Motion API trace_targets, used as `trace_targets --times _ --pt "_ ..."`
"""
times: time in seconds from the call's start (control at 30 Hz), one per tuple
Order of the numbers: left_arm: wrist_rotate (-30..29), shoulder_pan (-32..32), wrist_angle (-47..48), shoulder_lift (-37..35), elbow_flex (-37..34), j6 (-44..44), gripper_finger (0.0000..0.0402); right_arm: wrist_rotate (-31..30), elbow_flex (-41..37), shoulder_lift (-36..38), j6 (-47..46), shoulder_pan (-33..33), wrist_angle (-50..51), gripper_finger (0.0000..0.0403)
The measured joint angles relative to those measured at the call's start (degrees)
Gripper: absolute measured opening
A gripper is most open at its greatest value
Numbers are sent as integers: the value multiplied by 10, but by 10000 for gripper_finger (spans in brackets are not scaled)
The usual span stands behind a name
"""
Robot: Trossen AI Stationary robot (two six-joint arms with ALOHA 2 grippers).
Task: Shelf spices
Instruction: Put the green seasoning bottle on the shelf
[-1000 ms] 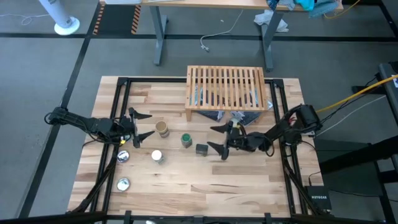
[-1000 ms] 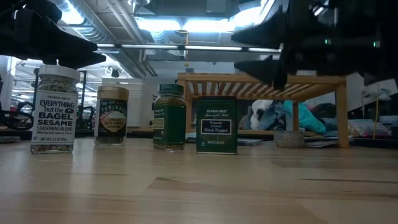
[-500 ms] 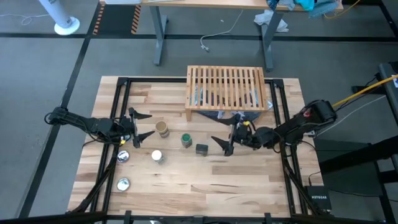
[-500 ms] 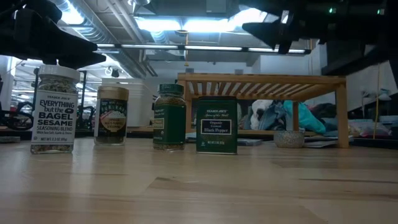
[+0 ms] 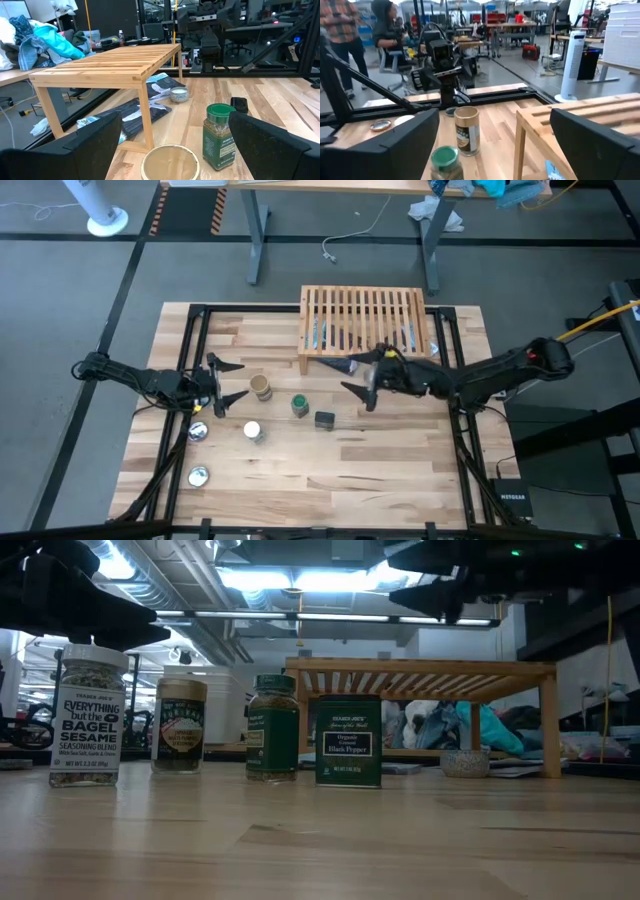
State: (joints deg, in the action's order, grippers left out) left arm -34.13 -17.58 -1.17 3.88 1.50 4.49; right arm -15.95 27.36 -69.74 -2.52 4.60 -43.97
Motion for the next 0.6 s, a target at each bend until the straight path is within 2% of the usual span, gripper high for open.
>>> trace_targets --times 0.17,0.33,0.43,0.6 --pt "0 0 0 0 0 0 361 21 97 -65 10 -14 84 388" --pt "0 0 0 0 0 0 361 21 196 -164 -36 -9 194 388" --pt "0 0 0 0 0 0 361 -5 238 -205 -37 -9 232 388" --pt "0 0 0 0 0 0 361 -55 283 -227 -55 -9 249 388"
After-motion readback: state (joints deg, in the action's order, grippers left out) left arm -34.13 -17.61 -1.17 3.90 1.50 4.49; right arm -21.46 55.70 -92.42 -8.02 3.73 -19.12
